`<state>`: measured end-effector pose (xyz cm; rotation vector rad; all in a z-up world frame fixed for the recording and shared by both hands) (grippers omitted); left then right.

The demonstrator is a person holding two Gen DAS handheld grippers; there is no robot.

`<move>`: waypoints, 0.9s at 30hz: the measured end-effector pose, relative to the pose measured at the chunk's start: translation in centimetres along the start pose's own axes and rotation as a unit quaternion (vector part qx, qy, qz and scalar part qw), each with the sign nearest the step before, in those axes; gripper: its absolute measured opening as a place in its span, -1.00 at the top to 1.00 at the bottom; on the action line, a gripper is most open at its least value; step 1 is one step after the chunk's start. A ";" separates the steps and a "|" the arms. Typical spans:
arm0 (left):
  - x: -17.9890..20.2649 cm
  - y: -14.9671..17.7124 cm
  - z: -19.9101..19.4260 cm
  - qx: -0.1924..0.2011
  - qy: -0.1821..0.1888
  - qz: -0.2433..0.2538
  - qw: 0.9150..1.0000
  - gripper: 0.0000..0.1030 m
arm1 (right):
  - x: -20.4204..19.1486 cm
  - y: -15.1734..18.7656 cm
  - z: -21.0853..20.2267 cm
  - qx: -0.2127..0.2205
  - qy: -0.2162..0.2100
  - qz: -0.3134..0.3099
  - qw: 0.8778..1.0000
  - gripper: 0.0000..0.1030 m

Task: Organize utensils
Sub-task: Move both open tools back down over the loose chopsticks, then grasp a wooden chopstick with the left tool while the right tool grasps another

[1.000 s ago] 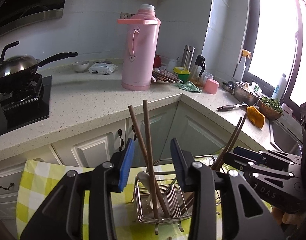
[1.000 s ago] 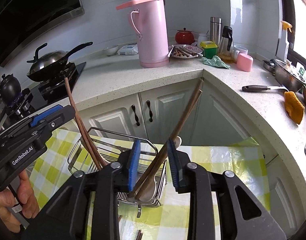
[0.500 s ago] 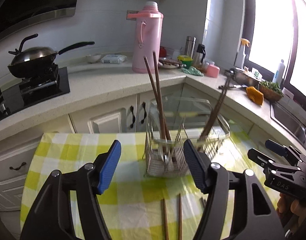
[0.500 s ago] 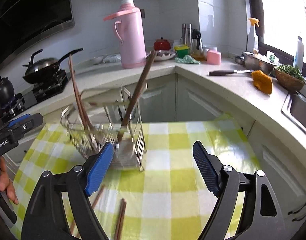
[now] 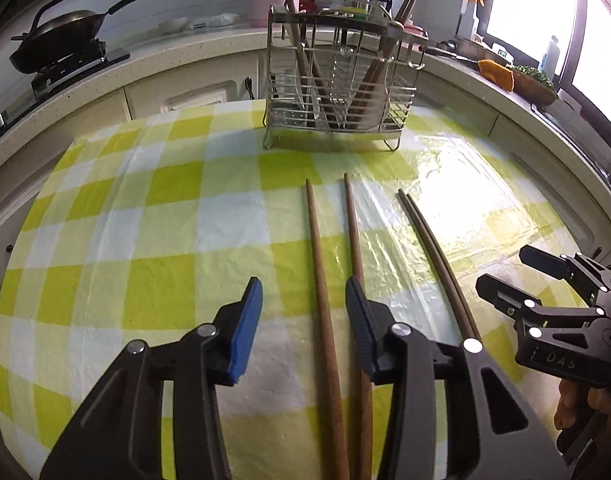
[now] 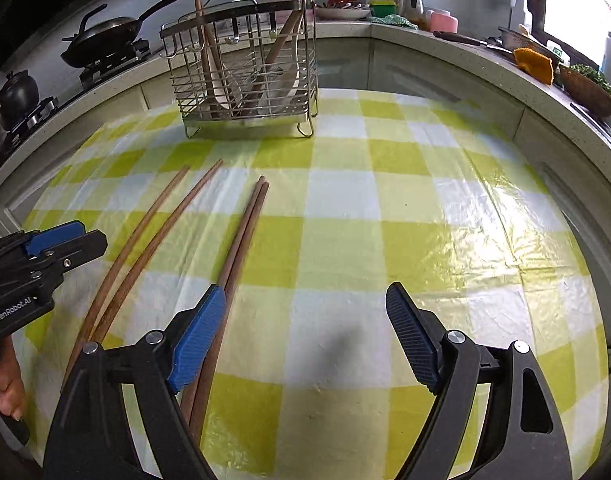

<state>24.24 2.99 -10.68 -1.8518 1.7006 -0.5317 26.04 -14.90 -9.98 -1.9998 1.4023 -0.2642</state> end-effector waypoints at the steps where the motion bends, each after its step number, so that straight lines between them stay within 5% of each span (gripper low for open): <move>1: 0.0 0.0 0.5 -0.006 0.000 -0.001 1.000 0.25 | -0.1 0.3 0.3 -0.004 0.003 -0.003 1.000 -0.49; 17: 1.7 -1.6 3.5 -0.038 -0.027 0.045 0.998 0.53 | -0.5 -0.2 2.0 -0.025 0.004 -0.007 1.000 -0.46; 21: 1.6 -1.7 3.5 -0.040 -0.030 0.057 0.997 0.83 | -0.6 -0.4 2.3 -0.030 0.009 -0.014 0.999 -0.31; 27: 0.5 -1.3 3.3 -0.051 -0.028 0.062 0.996 0.82 | -0.7 -1.1 2.6 -0.030 0.006 -0.022 0.999 0.18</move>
Point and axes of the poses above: each gripper's, at about its wrist camera, not at the fingertips, and z roughly the way its jaws point, x to its right, y to its underside, the point moved 4 cm from there along z, roughly the way its jaws point, and after that the axes turned 11 degrees about -y, right-handed, at the moved point
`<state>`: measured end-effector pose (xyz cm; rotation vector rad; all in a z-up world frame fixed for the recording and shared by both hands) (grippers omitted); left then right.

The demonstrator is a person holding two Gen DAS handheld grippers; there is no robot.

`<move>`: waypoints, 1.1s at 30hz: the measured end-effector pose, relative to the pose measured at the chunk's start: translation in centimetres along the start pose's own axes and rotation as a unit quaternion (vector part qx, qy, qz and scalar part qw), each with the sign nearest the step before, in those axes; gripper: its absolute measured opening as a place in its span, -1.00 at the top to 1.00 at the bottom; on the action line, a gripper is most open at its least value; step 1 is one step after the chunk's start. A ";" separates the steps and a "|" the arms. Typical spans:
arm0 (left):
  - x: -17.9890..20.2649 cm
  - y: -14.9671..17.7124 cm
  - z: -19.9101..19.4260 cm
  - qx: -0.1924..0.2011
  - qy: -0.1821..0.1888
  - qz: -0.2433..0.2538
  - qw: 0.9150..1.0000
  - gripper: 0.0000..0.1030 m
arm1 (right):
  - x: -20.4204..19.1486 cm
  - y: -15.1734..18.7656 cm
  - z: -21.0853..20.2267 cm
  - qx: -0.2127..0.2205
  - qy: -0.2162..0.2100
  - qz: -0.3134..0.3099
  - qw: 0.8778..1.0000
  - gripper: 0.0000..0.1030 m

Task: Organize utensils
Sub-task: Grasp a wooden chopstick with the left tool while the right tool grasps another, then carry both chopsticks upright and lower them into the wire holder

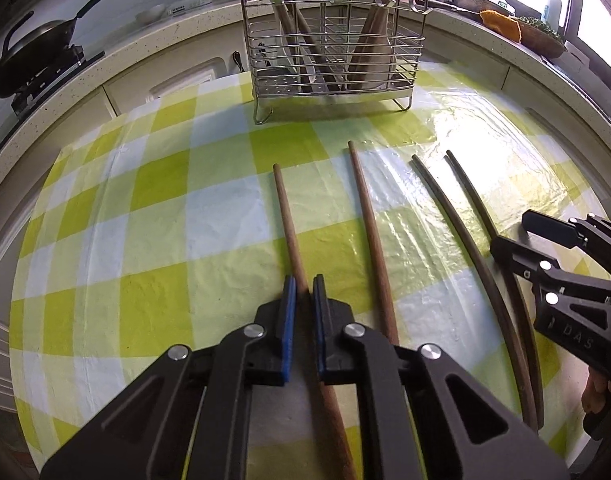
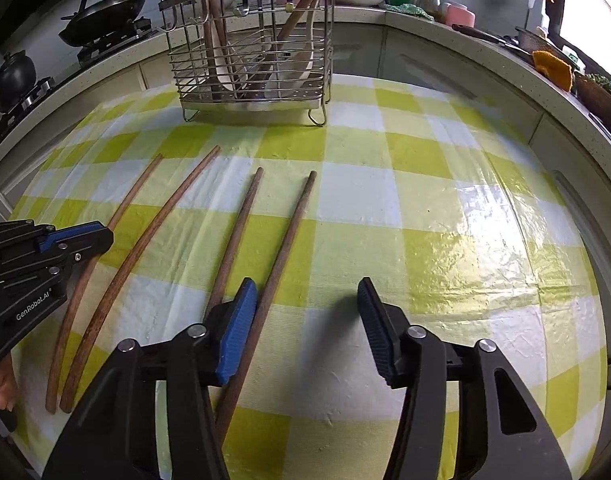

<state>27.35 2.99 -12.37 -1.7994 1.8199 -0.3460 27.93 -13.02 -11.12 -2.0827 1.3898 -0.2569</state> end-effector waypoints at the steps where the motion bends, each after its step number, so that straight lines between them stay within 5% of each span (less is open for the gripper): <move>1: -0.1 0.0 0.0 -0.002 0.002 -0.001 1.000 0.82 | -0.2 -0.1 0.0 0.000 -0.002 -0.003 1.000 0.26; 10: 0.3 -0.9 0.6 -0.005 0.002 0.009 1.000 0.68 | -1.4 -0.8 0.7 0.000 -0.013 -0.018 1.000 0.62; 16: 0.4 -0.8 0.4 -0.008 0.026 0.009 1.000 0.86 | -1.6 -0.8 0.7 0.002 -0.024 -0.019 1.000 0.84; 33: -2.2 -0.9 -8.3 0.071 0.034 -0.025 0.997 0.87 | -2.1 -2.1 -7.1 0.062 -0.042 -0.024 0.997 0.84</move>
Point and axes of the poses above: each gripper's, at about its wrist camera, not at the fingertips, and z roughly the way its jaws point, x to its right, y to its underside, the point moved 4 cm from there along z, roughly the way its jaws point, and after that the axes turned 11 degrees about -y, right-handed, at the moved point
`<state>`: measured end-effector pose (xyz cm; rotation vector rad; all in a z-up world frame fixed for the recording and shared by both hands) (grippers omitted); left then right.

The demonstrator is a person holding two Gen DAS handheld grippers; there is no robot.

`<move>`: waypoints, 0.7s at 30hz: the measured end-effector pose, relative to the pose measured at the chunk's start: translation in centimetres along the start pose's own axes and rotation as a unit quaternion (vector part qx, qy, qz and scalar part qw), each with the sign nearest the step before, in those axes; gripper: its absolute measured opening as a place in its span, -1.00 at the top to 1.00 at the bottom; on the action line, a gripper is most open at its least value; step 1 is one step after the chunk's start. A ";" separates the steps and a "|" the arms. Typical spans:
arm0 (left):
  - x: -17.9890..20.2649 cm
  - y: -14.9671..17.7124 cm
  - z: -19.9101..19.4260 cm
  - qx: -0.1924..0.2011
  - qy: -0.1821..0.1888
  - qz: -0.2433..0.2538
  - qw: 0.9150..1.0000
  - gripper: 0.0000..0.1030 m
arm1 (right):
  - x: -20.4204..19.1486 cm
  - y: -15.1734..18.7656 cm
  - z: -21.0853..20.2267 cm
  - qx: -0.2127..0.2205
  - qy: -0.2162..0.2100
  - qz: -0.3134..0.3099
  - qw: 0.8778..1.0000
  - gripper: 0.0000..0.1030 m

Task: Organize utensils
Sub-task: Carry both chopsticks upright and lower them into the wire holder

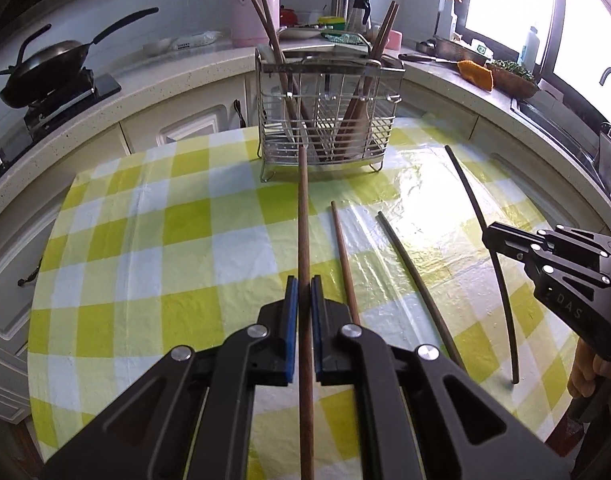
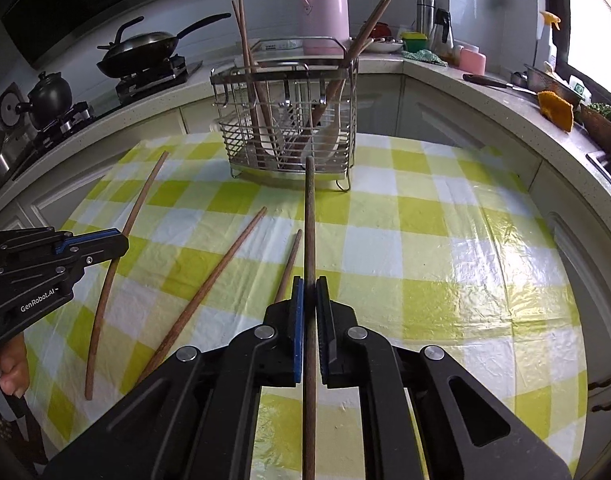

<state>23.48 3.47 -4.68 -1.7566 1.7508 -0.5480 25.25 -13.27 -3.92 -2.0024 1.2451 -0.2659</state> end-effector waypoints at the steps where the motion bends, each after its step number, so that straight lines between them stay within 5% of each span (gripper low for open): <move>1: -0.1 -0.1 -0.6 0.006 -0.004 0.000 1.000 0.87 | -0.1 -0.2 -0.5 0.004 0.000 -0.002 1.000 0.84; 21: -0.6 -3.9 -7.4 0.091 -0.019 -0.016 0.996 0.88 | -0.9 -4.1 -5.9 0.056 -0.015 -0.020 0.998 0.85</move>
Point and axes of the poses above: each gripper's, at about its wrist camera, not at the fingertips, and z roughly the way its jaws point, x to its right, y to its underside, the point moved 4 cm from there along z, roughly the way its jaws point, and after that the axes turned 11 degrees about -y, right-handed, at the moved point
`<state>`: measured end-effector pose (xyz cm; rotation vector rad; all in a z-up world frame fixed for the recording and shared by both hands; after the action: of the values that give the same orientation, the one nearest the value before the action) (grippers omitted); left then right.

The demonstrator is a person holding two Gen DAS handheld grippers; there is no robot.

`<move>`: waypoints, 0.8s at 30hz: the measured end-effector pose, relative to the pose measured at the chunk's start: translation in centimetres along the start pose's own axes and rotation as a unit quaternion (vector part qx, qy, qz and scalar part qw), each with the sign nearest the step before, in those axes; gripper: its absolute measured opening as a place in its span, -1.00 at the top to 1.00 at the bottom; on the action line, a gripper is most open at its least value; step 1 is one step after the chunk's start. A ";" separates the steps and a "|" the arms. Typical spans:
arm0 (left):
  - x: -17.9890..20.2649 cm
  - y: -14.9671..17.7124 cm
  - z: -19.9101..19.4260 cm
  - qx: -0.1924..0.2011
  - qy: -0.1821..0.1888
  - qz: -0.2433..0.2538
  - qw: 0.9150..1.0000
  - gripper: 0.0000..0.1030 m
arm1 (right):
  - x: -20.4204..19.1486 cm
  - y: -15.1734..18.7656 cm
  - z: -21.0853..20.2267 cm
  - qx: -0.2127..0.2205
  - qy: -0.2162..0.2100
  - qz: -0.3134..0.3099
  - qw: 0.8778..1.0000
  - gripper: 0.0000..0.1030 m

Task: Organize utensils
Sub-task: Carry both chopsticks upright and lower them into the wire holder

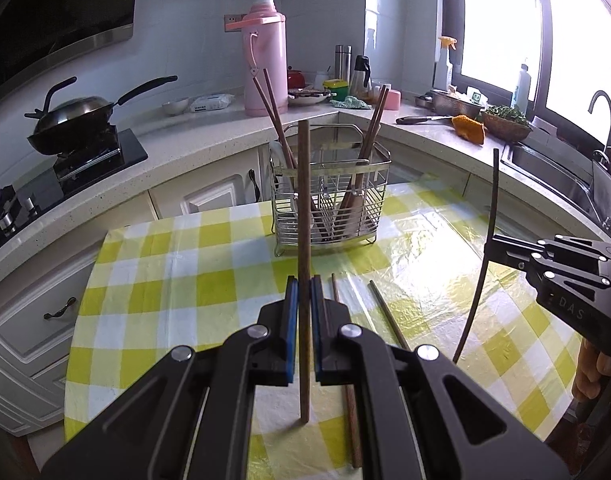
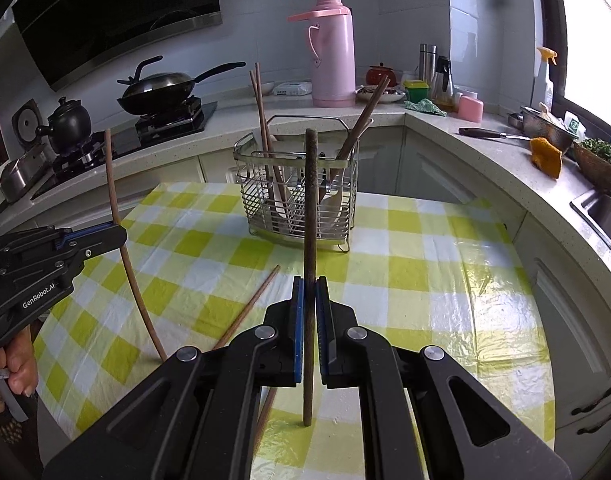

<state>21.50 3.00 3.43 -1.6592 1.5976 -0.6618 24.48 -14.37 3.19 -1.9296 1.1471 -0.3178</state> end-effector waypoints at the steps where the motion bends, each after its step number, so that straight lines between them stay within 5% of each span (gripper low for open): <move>1: 0.0 -0.2 0.0 0.000 0.003 -0.003 1.000 0.88 | 0.1 -0.2 0.0 0.001 -0.001 0.001 1.000 0.85; 17: -0.2 -2.5 1.1 0.005 0.014 -0.005 1.000 0.88 | 0.8 -2.6 0.3 0.004 -0.014 0.003 1.000 0.85; 24: -0.7 -6.5 0.6 0.021 0.038 -0.008 0.999 0.88 | 0.6 -6.1 0.0 0.007 -0.031 -0.008 0.999 0.85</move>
<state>25.94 3.56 8.27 -1.6366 1.6132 -0.7693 28.44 -13.57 7.76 -1.9242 1.0865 -0.2710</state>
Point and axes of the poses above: each gripper's, at about its wrist camera, not at the fingertips, and z roughly the way its jaws point, x to its right, y to its underside, the point moved 4 cm from there along z, roughly the way its jaws point, and after that the axes turned 11 degrees about -y, right-handed, at the moved point
